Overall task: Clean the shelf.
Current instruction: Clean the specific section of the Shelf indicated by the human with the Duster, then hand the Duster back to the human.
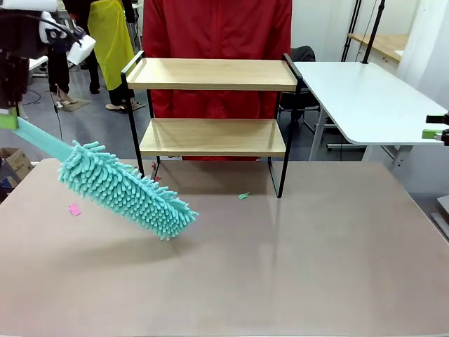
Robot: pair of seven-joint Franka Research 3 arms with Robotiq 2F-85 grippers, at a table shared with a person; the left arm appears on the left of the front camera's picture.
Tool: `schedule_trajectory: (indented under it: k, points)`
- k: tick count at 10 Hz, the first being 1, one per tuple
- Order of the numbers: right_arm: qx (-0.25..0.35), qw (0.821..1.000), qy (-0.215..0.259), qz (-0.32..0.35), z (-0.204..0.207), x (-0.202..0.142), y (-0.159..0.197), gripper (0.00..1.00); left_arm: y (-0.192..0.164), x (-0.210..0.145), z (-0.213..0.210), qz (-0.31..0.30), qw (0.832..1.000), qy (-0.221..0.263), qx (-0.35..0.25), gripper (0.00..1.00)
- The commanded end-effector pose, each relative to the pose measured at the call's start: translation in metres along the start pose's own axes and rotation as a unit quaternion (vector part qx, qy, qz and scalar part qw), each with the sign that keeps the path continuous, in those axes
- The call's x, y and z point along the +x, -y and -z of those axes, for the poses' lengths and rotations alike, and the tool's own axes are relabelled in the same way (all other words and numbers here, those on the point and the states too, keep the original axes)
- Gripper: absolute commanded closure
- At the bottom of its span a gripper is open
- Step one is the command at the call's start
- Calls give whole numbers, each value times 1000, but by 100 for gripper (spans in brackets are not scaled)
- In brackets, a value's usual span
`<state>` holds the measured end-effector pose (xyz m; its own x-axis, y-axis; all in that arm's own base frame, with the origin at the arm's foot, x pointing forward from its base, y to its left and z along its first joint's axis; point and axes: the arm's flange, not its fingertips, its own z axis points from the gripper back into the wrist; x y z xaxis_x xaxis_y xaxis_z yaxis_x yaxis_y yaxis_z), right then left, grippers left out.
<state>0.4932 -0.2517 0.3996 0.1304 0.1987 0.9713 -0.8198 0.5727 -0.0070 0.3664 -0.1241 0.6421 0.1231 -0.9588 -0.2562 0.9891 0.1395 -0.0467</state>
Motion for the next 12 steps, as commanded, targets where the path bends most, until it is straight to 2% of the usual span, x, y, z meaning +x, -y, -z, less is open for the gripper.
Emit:
schedule_trajectory:
  k: [1, 12]
  points:
    - [0, 1000, 1, -3, 1, 3, 0, 0, 3, -7, -3, -6, 1000, 14, -2, 87]
    - [0, 1000, 0, 0, 0, 0, 0, 0, 1, -3, -2, -4, 1000, 4, 1, 87]
